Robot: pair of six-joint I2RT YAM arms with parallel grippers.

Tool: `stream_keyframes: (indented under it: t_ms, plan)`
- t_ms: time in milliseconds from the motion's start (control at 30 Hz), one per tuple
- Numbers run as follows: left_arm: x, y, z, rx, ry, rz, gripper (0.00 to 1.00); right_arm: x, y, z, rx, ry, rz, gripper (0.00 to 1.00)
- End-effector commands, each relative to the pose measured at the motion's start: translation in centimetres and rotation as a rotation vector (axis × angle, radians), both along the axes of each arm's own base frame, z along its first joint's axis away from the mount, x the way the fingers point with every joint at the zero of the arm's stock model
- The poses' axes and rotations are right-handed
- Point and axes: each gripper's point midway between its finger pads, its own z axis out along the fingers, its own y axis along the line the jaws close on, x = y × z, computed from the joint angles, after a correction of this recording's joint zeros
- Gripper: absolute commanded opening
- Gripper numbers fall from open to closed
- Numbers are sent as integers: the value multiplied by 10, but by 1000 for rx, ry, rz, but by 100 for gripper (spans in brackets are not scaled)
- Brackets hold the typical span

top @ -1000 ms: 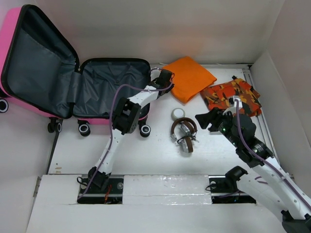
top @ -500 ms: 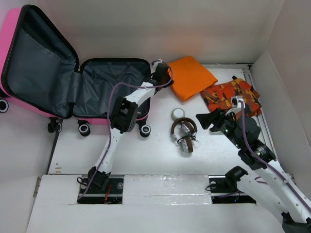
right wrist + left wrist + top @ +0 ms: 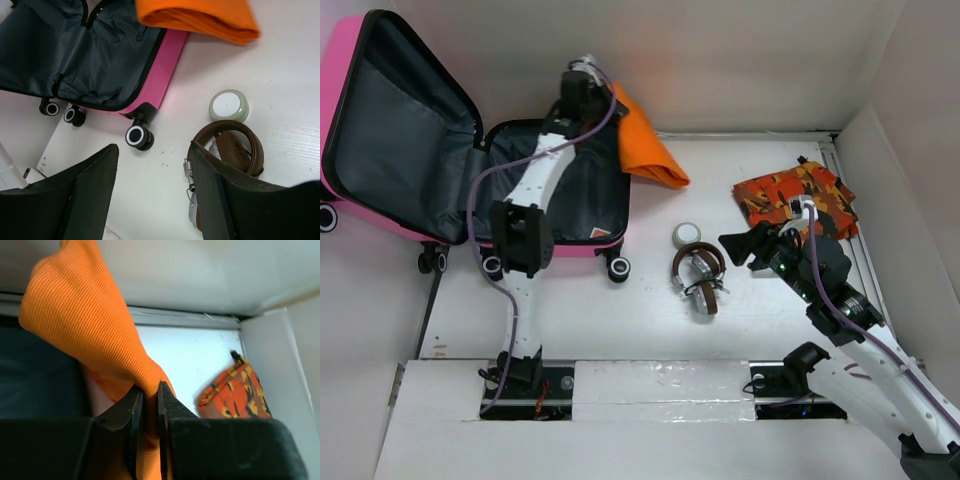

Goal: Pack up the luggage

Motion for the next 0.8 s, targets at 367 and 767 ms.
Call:
stream_keyframes:
  t_ms: [367, 767]
  plan:
    - [-44, 246, 6, 14, 11, 337, 0, -8, -2, 35, 48, -104, 9, 65]
    - [-80, 356, -97, 201, 276, 716, 0, -6, -10, 5, 6, -45, -33, 66]
